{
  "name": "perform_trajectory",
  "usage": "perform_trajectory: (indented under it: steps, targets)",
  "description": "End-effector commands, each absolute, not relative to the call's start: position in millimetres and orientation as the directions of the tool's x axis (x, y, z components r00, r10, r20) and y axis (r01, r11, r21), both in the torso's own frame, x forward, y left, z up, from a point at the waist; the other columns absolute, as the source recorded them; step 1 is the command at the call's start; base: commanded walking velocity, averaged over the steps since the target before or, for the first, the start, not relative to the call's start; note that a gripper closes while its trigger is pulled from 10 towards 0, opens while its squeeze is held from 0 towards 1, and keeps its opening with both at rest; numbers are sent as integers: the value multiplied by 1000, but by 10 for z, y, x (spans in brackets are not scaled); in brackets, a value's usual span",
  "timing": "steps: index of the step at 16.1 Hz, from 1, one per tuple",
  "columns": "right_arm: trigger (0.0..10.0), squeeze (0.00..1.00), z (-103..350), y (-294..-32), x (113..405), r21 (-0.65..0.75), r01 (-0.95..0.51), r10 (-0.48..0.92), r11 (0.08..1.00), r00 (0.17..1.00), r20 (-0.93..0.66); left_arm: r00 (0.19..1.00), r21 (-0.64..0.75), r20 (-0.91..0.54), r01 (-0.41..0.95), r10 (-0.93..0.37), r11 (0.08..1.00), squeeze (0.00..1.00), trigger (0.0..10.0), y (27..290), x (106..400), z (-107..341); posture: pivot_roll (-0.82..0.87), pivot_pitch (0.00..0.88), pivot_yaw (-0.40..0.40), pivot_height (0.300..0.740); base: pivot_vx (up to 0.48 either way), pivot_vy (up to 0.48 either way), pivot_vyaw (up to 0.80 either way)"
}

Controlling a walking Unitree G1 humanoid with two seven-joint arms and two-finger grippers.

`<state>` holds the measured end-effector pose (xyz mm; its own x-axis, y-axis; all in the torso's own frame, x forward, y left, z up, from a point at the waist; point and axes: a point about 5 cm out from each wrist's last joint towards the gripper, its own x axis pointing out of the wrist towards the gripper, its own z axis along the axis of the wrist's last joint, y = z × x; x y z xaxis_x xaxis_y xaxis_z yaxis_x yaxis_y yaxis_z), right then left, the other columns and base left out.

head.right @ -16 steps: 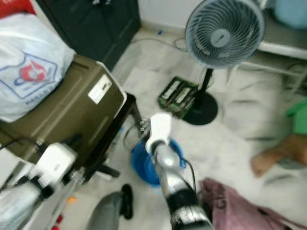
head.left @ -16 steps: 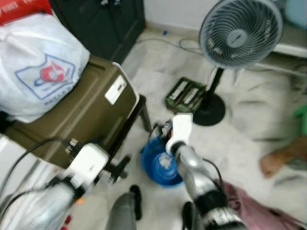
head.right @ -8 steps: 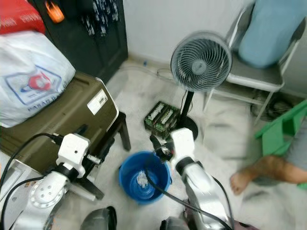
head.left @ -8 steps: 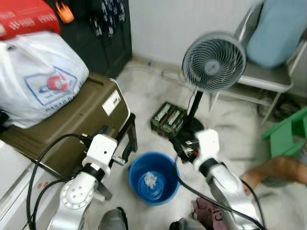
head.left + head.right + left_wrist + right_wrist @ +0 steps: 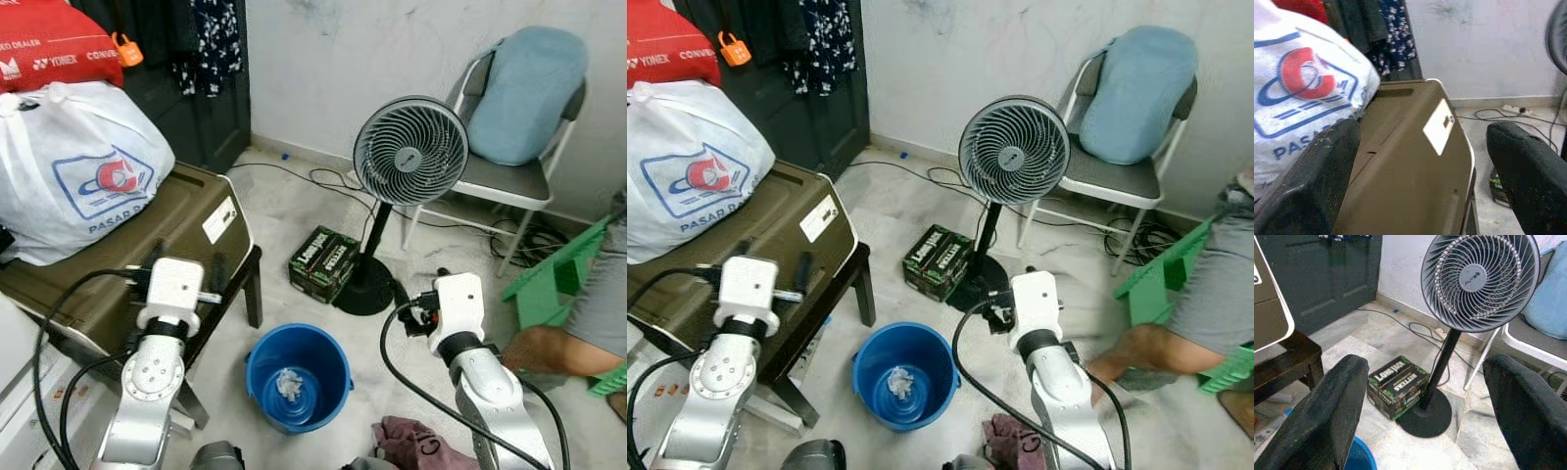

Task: Clean up the room

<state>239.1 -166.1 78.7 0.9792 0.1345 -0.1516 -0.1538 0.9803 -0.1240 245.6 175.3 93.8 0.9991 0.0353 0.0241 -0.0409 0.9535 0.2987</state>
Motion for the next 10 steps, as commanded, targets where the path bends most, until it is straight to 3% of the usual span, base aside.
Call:
perform_trajectory:
  steps: [1,6,10]
  targets:
    - [10000,0,874,-1680,2442,-142,-158,143,977,983,-111,998,291,36,-51,43,955,0,10000,1742,2458,947,-41,0,-46,740,0,0,0]
    - [10000,0,1063,-1458,2673,-186,-210,209,960,978,-25,998,229,25,-53,49,972,0,10000,1731,2548,970,-40,0,-54,740,0,0,800]
    - [10000,0,1142,-1420,2733,-178,-214,217,961,976,0,993,265,61,-117,104,957,0,10000,1771,2517,975,-41,0,-61,740,0,0,800]
